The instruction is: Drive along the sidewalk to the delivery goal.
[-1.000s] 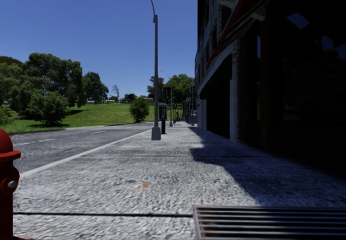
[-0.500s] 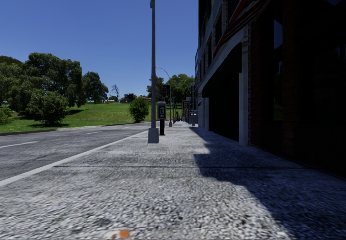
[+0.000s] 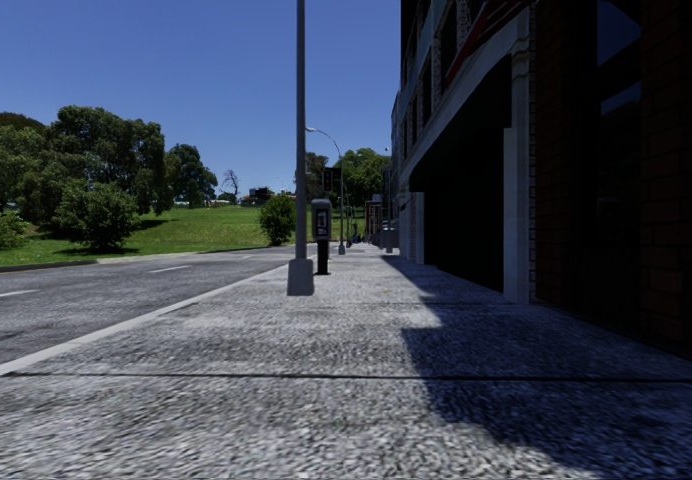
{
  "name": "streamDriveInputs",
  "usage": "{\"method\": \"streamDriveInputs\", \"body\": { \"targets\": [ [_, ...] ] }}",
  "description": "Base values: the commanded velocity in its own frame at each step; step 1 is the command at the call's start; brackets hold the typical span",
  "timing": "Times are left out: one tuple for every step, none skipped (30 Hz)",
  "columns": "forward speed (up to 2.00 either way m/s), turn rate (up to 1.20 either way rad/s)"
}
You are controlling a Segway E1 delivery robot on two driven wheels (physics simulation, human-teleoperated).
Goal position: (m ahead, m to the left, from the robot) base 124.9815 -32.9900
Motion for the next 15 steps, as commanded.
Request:
{"method": "streamDriveInputs", "body": {
  "targets": [
    [1.96,0.0],
    [1.96,0.0],
    [1.96,0.0],
    [1.96,0.0],
    [1.96,0.0],
    [1.96,0.0],
    [1.96,0.0],
    [1.96,0.0],
    [1.96,0.0],
    [1.96,0.0],
    [1.96,0.0],
    [1.96,0.0],
    [1.96,0.0],
    [1.96,0.0],
    [1.96,0.0]
  ]
}}
